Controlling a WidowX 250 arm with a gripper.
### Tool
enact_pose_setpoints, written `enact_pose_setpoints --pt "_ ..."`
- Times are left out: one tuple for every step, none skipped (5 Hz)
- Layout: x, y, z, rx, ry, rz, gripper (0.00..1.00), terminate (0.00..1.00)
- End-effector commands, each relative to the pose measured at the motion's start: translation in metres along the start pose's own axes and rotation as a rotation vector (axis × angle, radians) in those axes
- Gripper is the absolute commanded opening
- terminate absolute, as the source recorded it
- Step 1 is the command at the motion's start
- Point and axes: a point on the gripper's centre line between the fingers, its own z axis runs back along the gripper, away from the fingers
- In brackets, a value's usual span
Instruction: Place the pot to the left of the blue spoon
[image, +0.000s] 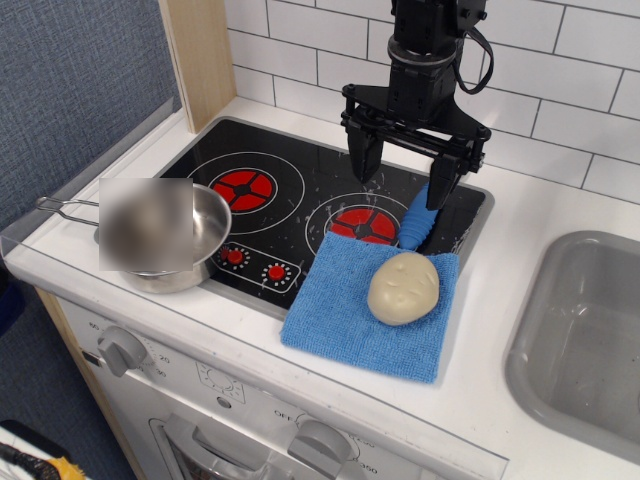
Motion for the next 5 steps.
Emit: enact_pose_setpoints --pt "0.000 0.000 0.000 0.000 0.000 0.000 1.00 0.00" --pt "-0.017 0.015 0.012 -0.041 -0.012 0.061 1.00 0.00" --pt "-0.032 0.024 0.018 -0.037 -0.030 0.081 1.00 0.00" --pt "-0.055 0.044 0.021 0.028 0.008 0.092 1.00 0.00" --pt "-0.078 0.068 0.004 0.098 0.077 0.127 1.00 0.00"
